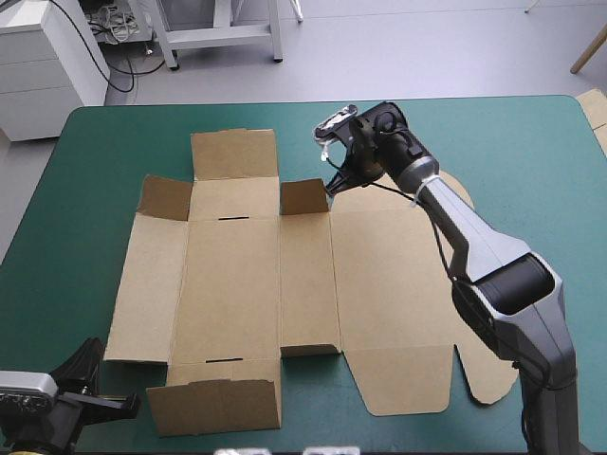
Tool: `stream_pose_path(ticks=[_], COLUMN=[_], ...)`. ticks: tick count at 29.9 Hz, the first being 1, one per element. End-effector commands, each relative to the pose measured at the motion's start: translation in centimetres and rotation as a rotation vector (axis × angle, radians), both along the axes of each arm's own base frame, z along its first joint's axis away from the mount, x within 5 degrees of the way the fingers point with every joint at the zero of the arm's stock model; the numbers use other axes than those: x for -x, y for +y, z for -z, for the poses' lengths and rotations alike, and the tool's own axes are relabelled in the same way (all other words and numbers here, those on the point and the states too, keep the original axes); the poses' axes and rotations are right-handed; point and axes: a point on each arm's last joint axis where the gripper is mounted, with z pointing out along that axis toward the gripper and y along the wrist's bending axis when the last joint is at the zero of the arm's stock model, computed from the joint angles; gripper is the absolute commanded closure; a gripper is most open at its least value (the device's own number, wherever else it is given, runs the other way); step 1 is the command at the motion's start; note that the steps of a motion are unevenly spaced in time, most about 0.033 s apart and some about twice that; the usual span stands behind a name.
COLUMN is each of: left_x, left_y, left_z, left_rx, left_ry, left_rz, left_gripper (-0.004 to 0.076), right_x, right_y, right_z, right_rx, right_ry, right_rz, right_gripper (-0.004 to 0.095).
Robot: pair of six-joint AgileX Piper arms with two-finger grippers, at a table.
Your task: Fold the box
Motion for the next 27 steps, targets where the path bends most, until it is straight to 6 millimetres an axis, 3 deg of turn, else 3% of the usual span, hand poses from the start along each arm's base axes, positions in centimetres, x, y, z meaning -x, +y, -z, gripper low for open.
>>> stream_pose_path(ticks=[1, 4, 7, 9, 13, 15, 20, 27], left_x=[0.3, 0.3, 0.3, 0.3, 0.3, 0.3, 0.3, -0.1], left_y=[0.0, 0.0, 0.0, 0.0, 0.0, 0.0, -0.5, -0.5], left_z=[-1.4, -1.4, -1.4, -1.4, -1.4, -1.4, -1.5, -2.0], left_rx=[0.01, 0.01, 0.012, 0.012, 0.012, 0.012, 0.119, 0.107], left_ry=[-0.111, -0.111, -0.111, -0.111, -0.109, -0.109, -0.108, -0.078], left_rz=[-0.003, -0.003, -0.002, -0.002, -0.002, -0.002, 0.044, 0.039], left_gripper=[0.0731, 0.0727, 0.0657, 0.0552, 0.0246, 0.0158, 0.0153, 0.0178], right_x=[1.4, 2.5, 4.3, 5.6, 9.0, 10.6, 14.6, 20.3], right_y=[-2.8, -4.6, -6.6, -8.0, -10.9, -11.8, -13.1, -14.6], right_z=[-4.9, -4.5, -4.5, -4.6, -4.5, -4.6, -4.4, -4.0], right_rx=[-0.127, -0.163, -0.194, -0.238, -0.286, -0.3, -0.326, -0.361], right_ry=[-0.074, -0.012, -0.023, -0.082, -0.154, -0.189, -0.242, -0.32], right_rz=[0.061, 0.095, 0.13, 0.171, 0.234, 0.243, 0.246, 0.236], right_gripper=[0.0909, 0.091, 0.091, 0.091, 0.091, 0.091, 0.091, 0.091])
